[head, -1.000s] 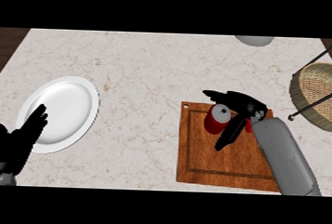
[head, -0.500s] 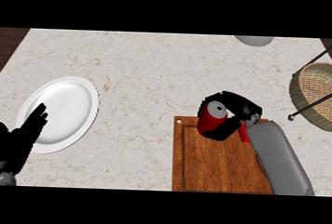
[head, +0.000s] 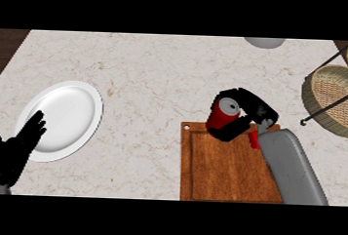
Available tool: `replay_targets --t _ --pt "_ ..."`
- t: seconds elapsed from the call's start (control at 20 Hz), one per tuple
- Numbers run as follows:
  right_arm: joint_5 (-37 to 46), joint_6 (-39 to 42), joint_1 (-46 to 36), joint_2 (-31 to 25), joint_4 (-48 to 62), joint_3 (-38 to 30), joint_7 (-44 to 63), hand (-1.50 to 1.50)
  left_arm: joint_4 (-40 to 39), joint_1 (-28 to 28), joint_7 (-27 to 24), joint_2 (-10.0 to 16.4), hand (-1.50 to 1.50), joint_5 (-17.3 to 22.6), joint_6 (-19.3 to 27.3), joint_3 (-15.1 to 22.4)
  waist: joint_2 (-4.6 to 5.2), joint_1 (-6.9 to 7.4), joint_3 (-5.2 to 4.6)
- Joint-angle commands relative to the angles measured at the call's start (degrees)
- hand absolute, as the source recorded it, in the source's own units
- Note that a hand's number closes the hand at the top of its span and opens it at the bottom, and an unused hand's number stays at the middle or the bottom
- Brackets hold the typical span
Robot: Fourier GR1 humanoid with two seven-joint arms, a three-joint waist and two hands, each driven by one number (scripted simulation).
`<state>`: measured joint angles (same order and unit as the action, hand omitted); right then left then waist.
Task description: Pick the can from the cutting board and place it in the tiered basket
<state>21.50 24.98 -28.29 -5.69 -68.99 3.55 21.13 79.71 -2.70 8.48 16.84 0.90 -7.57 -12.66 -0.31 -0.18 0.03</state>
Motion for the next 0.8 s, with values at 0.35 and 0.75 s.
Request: replay_targets --t 0.35,0.75 --pt "35.24 -23.86 -5.86 5.58 -11.39 17.47 36.40 1.50 -1.48 -1.76 -0.26 0.10 0.00 0.03 -0.54 -0.34 -1.22 -0.65 -0.41" --pt "51.72 -17.91 -12.69 5.65 -25.47 22.78 56.35 1.50 -1.26 -1.62 -0.24 0.66 0.00 1.22 -1.85 -1.10 -0.47 -0.71 -0.14"
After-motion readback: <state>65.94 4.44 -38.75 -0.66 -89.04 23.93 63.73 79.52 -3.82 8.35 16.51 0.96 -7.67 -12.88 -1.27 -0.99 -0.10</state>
